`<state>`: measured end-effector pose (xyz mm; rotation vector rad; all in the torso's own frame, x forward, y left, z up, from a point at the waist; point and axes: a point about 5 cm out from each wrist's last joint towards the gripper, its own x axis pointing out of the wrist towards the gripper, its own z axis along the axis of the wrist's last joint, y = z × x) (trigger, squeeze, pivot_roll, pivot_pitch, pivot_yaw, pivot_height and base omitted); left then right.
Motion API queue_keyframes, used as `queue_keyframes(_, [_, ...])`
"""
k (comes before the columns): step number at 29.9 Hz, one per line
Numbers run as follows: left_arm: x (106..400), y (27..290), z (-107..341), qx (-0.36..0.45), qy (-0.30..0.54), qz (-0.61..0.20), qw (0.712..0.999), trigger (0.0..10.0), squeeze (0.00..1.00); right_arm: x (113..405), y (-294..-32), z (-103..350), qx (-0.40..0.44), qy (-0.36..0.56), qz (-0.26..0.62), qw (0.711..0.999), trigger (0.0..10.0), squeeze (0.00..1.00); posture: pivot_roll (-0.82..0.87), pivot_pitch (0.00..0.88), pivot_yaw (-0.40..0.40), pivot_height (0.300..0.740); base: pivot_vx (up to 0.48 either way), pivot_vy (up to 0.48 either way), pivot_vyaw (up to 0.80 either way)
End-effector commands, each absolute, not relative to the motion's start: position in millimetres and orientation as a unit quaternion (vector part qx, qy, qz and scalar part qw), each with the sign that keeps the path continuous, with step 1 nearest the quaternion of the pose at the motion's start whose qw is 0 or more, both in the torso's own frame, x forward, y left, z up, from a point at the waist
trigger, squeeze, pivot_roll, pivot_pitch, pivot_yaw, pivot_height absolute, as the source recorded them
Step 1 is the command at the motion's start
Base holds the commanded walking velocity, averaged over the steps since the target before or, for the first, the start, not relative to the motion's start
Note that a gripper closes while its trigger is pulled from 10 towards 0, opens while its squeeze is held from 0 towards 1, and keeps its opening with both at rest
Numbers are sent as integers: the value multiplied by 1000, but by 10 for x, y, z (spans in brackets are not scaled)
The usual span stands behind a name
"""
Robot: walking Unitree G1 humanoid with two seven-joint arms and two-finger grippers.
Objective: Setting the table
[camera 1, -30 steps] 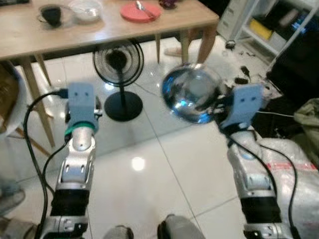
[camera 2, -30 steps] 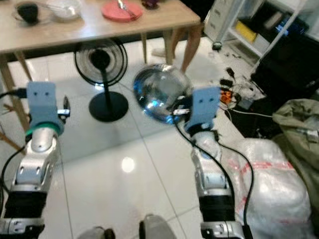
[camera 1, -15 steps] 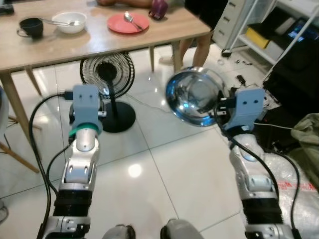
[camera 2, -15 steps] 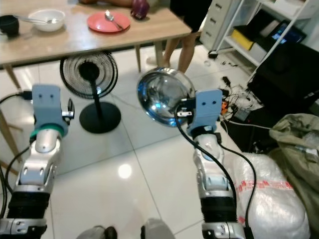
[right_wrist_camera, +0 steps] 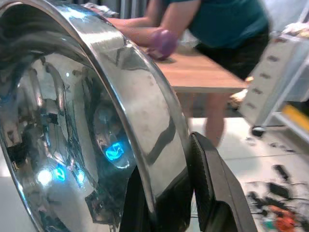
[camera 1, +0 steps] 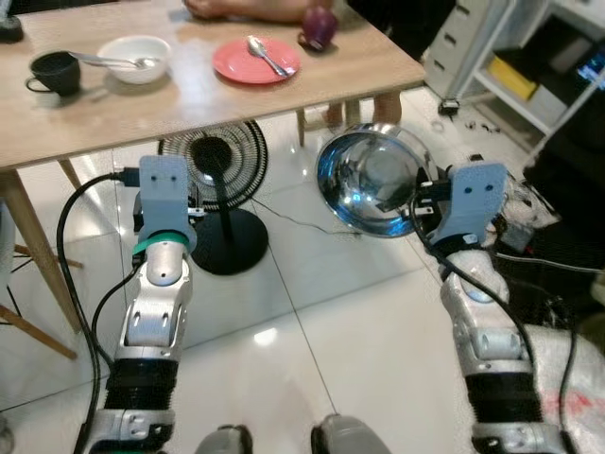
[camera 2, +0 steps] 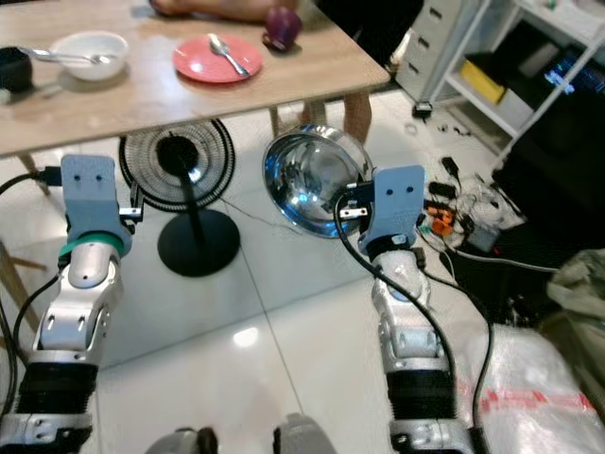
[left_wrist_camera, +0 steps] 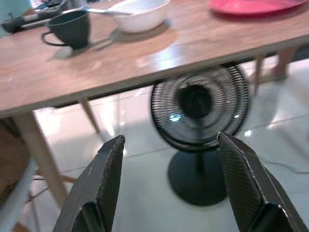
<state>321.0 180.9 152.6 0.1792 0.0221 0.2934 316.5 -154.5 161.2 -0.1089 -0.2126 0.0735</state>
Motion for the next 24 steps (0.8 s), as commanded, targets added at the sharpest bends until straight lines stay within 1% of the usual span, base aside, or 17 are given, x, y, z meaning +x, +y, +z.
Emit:
queue_keyframes(1, [3204,1763,1485,91,19,140,986,10000,0,3154,-1636,1646,-56,-115,22,992,10000,0,-185,0,44,740,469,0,0])
queue_keyframes(9, [3204,1764,1496,100,15,138,985,10000,0,3159,-1659,1645,-44,-113,11,993,10000,0,-183,0,45,740,469,0,0])
queue_keyframes(15, [3201,1761,1510,110,9,135,985,10000,0,3183,-1749,1639,11,-101,-17,995,10000,0,-180,0,46,740,463,0,0])
queue_keyframes(20, [3200,1760,1516,113,7,133,985,10000,0,3183,-1754,1642,15,-102,-19,994,10000,0,-180,0,47,740,461,0,0])
queue_keyframes(22, [3204,1756,1533,125,0,131,984,10000,0,3182,-1769,1652,52,-102,-27,993,10000,0,-180,0,48,740,459,0,0])
queue_keyframes(23, [3204,1756,1533,125,0,131,984,10000,0,3182,-1769,1652,52,-102,-27,993,10000,0,-180,0,48,740,458,0,0])
queue_keyframes(24, [3206,1752,1549,136,-6,129,982,10000,0,3185,-1784,1661,84,-101,-32,991,10000,0,-180,0,48,740,454,0,0])
